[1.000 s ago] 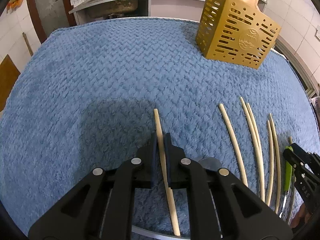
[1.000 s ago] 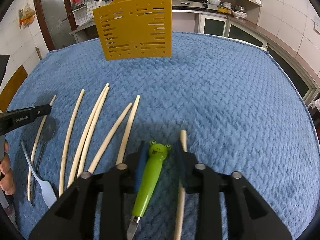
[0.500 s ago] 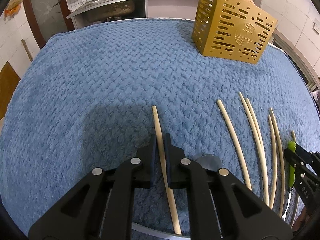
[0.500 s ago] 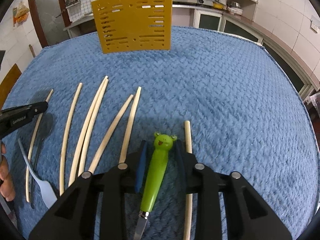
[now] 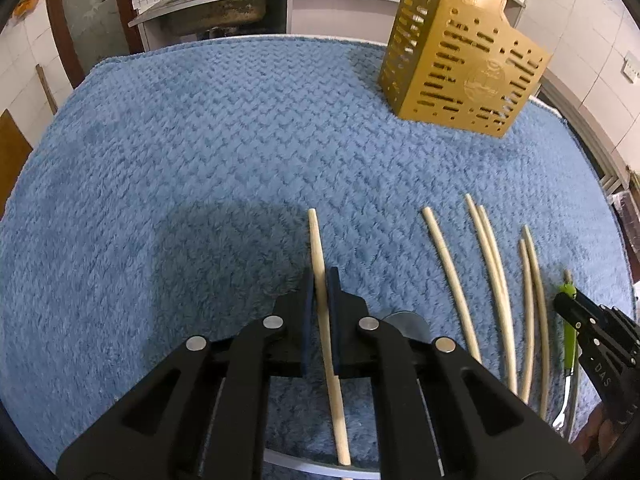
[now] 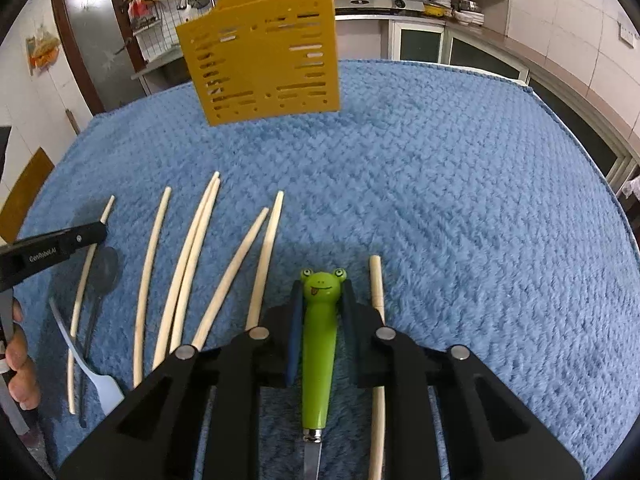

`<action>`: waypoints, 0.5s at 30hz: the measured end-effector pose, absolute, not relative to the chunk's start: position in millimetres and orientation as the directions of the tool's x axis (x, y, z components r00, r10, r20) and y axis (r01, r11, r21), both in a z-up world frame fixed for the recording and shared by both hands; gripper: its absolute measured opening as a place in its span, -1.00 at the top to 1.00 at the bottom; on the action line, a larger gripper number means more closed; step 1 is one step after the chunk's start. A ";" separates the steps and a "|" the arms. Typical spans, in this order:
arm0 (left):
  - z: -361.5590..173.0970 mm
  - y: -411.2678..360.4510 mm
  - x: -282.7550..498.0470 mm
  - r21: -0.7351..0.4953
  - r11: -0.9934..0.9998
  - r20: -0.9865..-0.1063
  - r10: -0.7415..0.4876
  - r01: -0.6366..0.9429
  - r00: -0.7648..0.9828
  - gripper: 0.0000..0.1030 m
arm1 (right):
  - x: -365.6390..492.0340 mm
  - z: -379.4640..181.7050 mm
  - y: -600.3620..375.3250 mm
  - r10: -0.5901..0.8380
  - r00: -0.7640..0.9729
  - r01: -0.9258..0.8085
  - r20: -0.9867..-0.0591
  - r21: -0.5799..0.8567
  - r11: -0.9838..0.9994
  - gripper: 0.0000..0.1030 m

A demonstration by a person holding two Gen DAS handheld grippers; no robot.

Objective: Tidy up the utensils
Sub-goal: 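Lift the fork with the right tool while the left tool lifts the chopstick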

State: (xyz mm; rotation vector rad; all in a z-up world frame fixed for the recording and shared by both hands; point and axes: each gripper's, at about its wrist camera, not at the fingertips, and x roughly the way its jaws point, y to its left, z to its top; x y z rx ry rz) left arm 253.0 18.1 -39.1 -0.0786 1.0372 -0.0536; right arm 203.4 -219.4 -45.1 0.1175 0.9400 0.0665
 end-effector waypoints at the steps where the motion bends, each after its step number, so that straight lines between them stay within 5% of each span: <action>1: -36.1 19.4 251.5 -0.098 0.995 -0.853 -0.087 0.005 0.514 0.90 | 203.0 -43.2 -221.7 0.119 0.593 -0.005 -0.796 0.144 0.990 0.63; 15: -3.9 15.4 236.9 -0.131 0.990 -0.797 -0.132 0.045 0.589 0.91 | 200.3 -11.0 -230.2 0.171 0.685 -0.037 -0.708 0.201 0.979 0.63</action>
